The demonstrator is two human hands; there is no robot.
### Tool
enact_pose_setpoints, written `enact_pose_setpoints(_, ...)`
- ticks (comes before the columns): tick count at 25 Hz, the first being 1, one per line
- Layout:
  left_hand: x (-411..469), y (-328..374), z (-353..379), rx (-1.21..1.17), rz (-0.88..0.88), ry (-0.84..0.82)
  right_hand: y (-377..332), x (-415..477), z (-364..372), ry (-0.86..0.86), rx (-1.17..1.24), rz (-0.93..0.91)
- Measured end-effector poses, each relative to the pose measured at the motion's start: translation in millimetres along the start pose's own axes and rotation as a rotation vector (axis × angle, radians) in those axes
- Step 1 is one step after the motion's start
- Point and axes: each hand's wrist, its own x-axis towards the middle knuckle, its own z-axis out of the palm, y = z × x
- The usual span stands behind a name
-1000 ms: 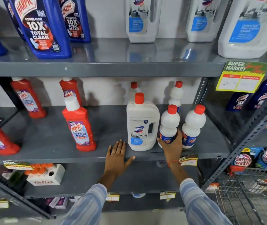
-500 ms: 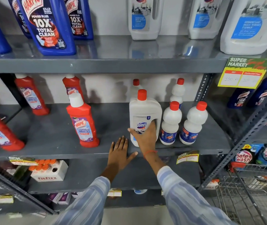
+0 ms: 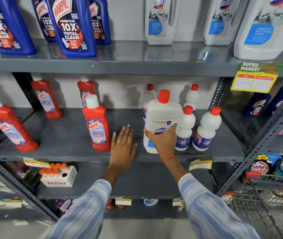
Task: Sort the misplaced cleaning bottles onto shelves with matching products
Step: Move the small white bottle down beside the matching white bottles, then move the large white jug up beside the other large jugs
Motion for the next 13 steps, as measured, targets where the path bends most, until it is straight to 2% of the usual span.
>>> enact_pose_setpoints(5,38,11,-66,-0.027,0.150,0.427,-50,-9,-31,0.027,0.009,-0.204)
enact_pose_setpoints(7,60,18,-94,-0.004,0.141,0.558,-74,-9,-42,0.036,0.031,-0.276)
enact_pose_setpoints(10,96,27,-132,0.000,0.084,0.674,-112,0,-55,0.038,0.063,-0.336)
enact_pose_setpoints(13,123,30,-159,0.012,0.099,0.669,-155,21,-62,0.073,0.067,-0.391)
